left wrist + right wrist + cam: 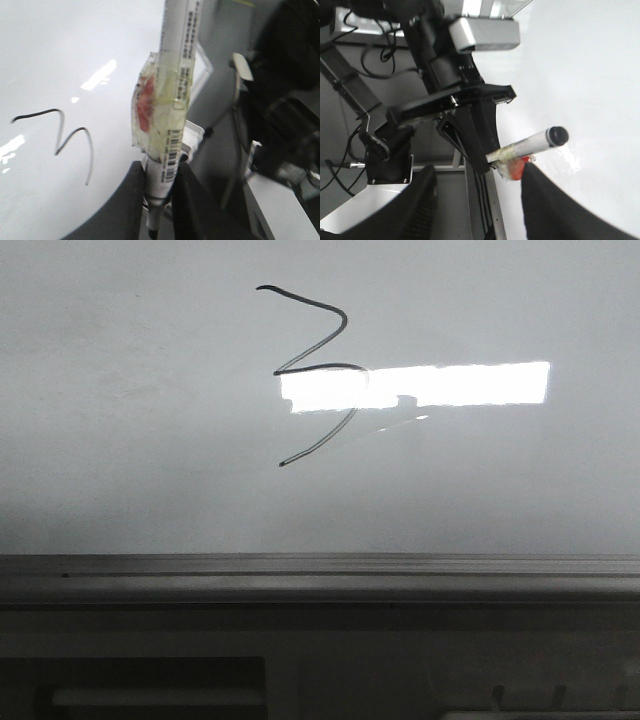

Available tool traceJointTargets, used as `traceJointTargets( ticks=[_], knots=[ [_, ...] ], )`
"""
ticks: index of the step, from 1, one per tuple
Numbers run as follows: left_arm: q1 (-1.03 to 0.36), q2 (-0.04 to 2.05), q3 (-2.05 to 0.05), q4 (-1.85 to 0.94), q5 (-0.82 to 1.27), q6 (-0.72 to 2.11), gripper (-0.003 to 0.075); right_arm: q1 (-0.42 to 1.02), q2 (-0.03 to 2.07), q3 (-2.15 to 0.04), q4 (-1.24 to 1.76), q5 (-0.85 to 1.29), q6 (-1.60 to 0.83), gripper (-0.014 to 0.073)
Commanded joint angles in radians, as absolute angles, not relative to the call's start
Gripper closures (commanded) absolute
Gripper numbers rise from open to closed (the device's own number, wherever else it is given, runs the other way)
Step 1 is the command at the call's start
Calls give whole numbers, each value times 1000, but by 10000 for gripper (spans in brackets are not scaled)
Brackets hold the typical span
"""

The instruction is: Write number 3 on whiteboard

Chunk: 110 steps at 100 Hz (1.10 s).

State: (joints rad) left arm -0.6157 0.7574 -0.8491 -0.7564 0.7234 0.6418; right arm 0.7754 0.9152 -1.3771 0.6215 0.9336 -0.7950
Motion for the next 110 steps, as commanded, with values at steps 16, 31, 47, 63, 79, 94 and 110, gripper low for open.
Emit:
traceJointTargets(
  ticks=[16, 31, 47, 63, 79, 94, 110],
  knots=[
    [-620, 772, -653, -914, 293, 565, 741, 708, 778, -1301, 616, 872, -759, 653],
    [-620, 824, -600, -935, 172, 570, 741, 708, 751, -1221, 616, 861, -750, 655],
    [-620, 917, -596, -937, 89, 570, 741, 708, 749, -1158, 616, 815, -725, 655],
    [-620, 1010, -596, -942, 45, 570, 741, 708, 749, -1116, 618, 739, -715, 655],
    [-620, 1087, -596, -942, 49, 570, 741, 708, 749, -1096, 623, 732, -710, 655],
    [-620, 1133, -596, -942, 52, 570, 741, 708, 749, -1092, 641, 728, -710, 655],
    [-620, 1158, -596, -942, 52, 572, 741, 708, 749, -1092, 652, 728, -710, 655]
  ],
)
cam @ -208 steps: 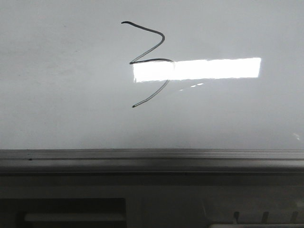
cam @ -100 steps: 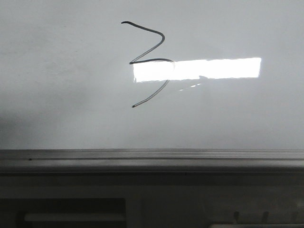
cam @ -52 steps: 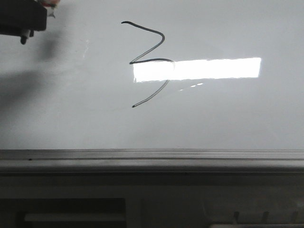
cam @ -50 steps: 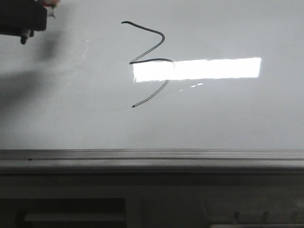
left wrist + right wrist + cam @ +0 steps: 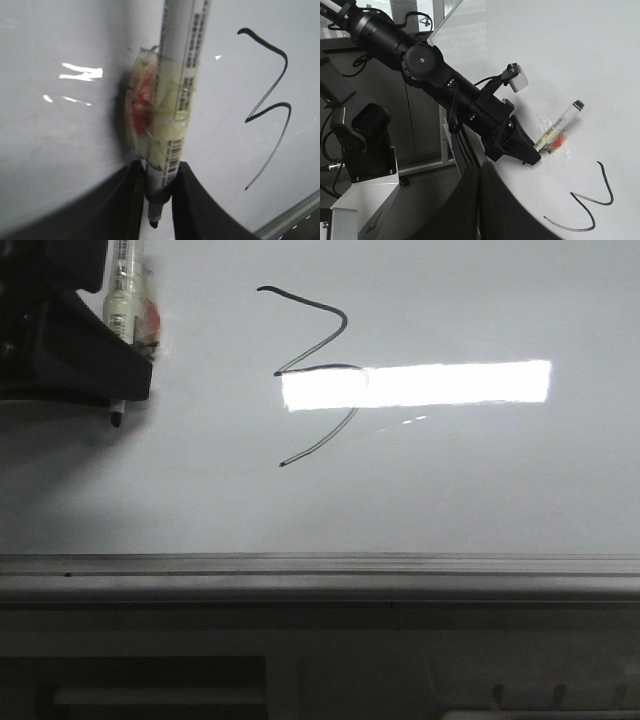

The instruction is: Write number 3 on whiteboard

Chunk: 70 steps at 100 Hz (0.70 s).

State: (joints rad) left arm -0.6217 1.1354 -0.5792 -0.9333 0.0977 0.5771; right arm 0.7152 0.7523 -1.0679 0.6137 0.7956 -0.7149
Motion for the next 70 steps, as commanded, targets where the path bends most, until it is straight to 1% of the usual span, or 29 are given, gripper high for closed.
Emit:
traceJointTargets(
  ticks=[1, 14, 18, 23, 28, 33, 38, 43, 48, 70],
  knots=[
    [-620, 1158, -596, -942, 52, 572, 741, 708, 749, -1092, 654, 728, -710, 655],
    [-620, 1158, -596, -942, 45, 572, 732, 708, 749, -1092, 656, 728, -710, 655],
    [-620, 1158, -596, -942, 42, 572, 703, 708, 749, -1092, 658, 728, -710, 655],
    [-620, 1158, -596, -942, 34, 572, 643, 708, 749, -1092, 658, 728, -710, 655],
    [-620, 1158, -596, -942, 22, 572, 559, 708, 749, -1092, 658, 728, -710, 655],
    [-620, 1158, -596, -947, 14, 572, 451, 708, 749, -1092, 658, 728, -710, 655],
    [-620, 1158, -596, -961, 0, 572, 368, 708, 751, -1092, 658, 728, -710, 655],
    [-620, 1158, -596, -967, 0, 572, 314, 708, 751, -1092, 658, 728, -710, 655],
    [-620, 1158, -596, -967, -8, 572, 293, 708, 751, -1092, 658, 726, -710, 655],
    [-620, 1158, -596, -967, -48, 572, 288, 708, 751, -1092, 658, 722, -710, 655]
  ],
)
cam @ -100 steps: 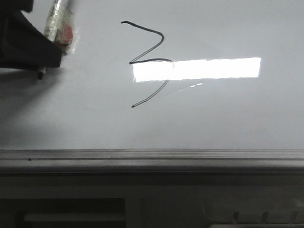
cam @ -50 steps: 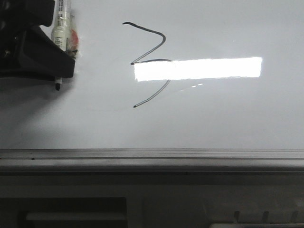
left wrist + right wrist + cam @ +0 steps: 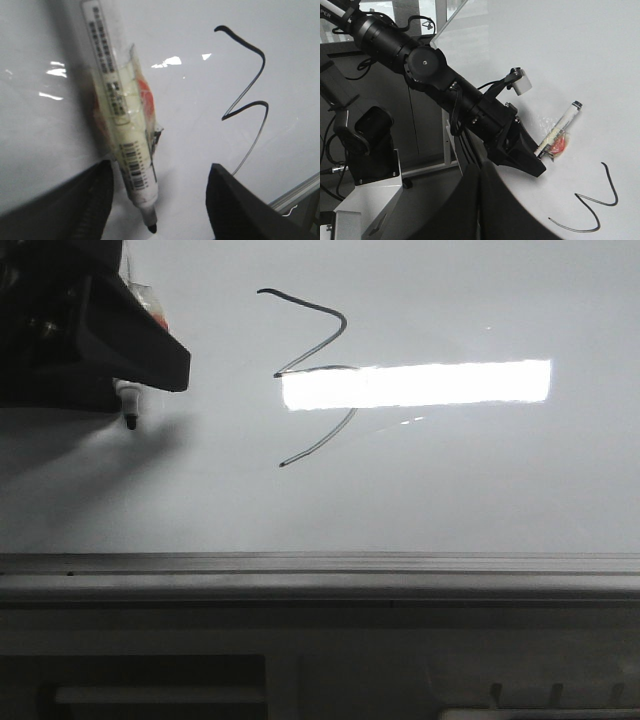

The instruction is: Write number 3 on whiteboard

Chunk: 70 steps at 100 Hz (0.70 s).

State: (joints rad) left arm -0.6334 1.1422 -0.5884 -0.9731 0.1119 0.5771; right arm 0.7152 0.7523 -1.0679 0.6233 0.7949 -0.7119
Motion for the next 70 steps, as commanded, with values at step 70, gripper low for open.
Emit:
traceJointTargets(
  ticks=[70],
  knots=[
    [-620, 339, -495, -668, 207, 572, 454, 708, 249, -473, 411, 259, -710, 655]
  ],
)
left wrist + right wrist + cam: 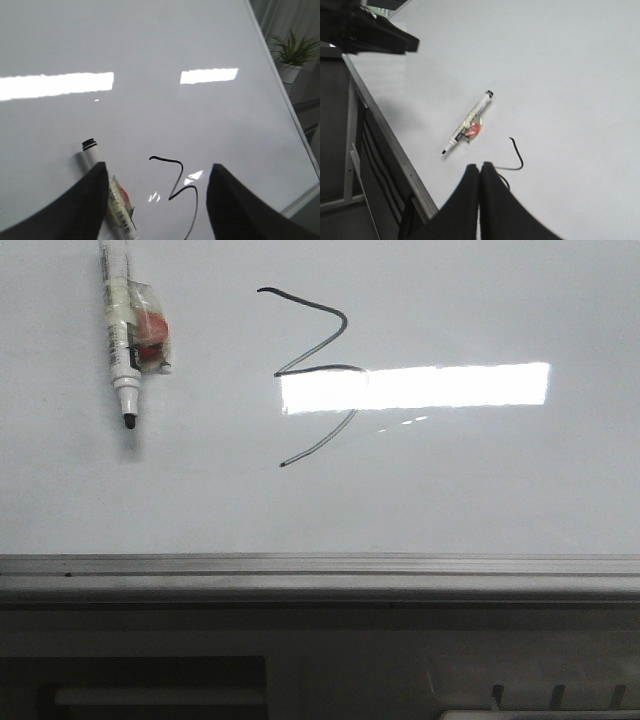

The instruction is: Write number 3 on whiteboard

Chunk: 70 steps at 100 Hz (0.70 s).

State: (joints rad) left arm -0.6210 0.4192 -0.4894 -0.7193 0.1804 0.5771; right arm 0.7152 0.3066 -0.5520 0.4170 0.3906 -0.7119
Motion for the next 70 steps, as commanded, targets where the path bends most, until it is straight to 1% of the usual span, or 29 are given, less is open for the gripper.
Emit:
traceJointTargets(
  ticks=[1, 3, 8, 10, 11, 13, 24, 40, 70],
  knots=[
    [-620, 324, -490, -666, 211, 572, 485, 708, 245, -464, 411, 256, -710, 655],
    [-620, 303, -483, -666, 224, 572, 517, 708, 230, -438, 411, 254, -710, 655],
    [-620, 259, -464, -666, 242, 572, 651, 708, 203, -383, 411, 249, -710, 655],
    [-620, 248, -457, -666, 245, 572, 685, 708, 193, -363, 411, 249, -710, 655],
    [-620, 238, -455, -666, 245, 572, 717, 708, 191, -357, 411, 247, -710, 655],
    [-620, 224, -446, -664, 245, 574, 739, 708, 183, -339, 411, 245, -710, 655],
    [-620, 177, -426, -666, 245, 574, 741, 708, 172, -273, 411, 243, -710, 655],
    [-620, 172, -425, -666, 245, 574, 741, 708, 172, -208, 411, 242, -710, 655],
    [-620, 172, -425, -666, 245, 574, 741, 708, 172, -187, 411, 263, -710, 655]
  ],
)
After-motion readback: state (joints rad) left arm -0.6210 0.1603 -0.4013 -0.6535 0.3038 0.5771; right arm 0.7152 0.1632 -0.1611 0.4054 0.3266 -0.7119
